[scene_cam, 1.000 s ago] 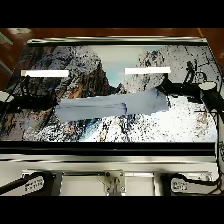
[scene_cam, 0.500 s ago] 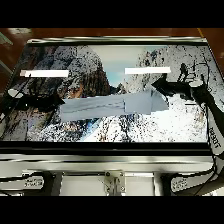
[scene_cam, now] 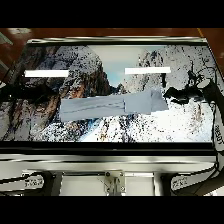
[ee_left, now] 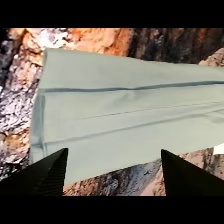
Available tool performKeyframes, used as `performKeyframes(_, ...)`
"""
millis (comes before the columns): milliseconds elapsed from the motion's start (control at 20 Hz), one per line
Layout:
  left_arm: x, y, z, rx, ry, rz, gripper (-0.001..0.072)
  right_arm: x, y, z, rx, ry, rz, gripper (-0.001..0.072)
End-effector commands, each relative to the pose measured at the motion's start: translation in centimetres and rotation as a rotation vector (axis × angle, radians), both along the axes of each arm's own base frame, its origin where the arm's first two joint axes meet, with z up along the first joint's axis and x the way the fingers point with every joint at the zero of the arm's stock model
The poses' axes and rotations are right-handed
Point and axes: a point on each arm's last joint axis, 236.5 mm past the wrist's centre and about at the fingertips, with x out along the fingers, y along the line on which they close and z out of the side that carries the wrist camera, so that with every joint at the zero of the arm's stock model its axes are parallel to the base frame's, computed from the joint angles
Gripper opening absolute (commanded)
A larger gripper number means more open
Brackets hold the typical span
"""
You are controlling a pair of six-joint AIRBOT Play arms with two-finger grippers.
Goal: Fold the shirts.
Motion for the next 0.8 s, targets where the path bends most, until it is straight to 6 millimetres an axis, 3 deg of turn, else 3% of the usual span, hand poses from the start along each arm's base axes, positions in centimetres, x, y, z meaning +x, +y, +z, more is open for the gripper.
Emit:
performKeyframes(0, 0.0, -2.7, 4.5, -0.12, -0.071, -0.013, 0.0677, -0.9, 2.4, -2.2, 0.159, 0.087, -0.011, 0.0675)
performKeyframes(100, 0.1, -3.8, 7.0, -0.162, -0.133, -0.025, 0.062, -0.3, 3.7, -2.5, 0.246, 0.085, -0.045, 0.0675)
performKeyframes(300, 0.1, -5.9, 10.5, -0.235, -0.222, -0.057, 0.062, -0.1, 6.4, -3.8, 0.334, 0.134, -0.081, 0.0661)
performKeyframes(350, 0.0, -6.4, 10.8, -0.25, -0.227, -0.061, 0.062, 0.0, 7.3, -4.0, 0.35, 0.141, -0.074, 0.0547)
performKeyframes(400, 0.0, -6.7, 11.0, -0.257, -0.228, -0.066, 0.0611, 0.0, 7.9, -4.0, 0.355, 0.14, -0.065, 0.0372)
performKeyframes(450, 0.0, -7.2, 10.9, -0.257, -0.228, -0.076, 0.055, 0.2, 8.3, -3.6, 0.364, 0.132, -0.062, 0.0132)
performKeyframes(500, 0.0, -7.6, 10.9, -0.249, -0.238, -0.095, 0.0489, 0.3, 8.6, -2.8, 0.379, 0.12, -0.055, 0.0055)
performKeyframes(550, 0.1, -8.1, 10.8, -0.243, -0.246, -0.108, 0.0399, 0.3, 8.8, -1.4, 0.388, 0.093, -0.024, 0.0052)
performKeyframes(650, 0.4, -10.1, 10.3, -0.241, -0.251, -0.135, 0.0059, 0.0, 8.9, 2.1, 0.382, 0.042, 0.024, 0.0051)
performKeyframes(750, 0.8, -13.6, 9.0, -0.241, -0.243, -0.173, 0.0039, -0.8, 9.3, 6.4, 0.364, -0.014, 0.075, 0.0051)
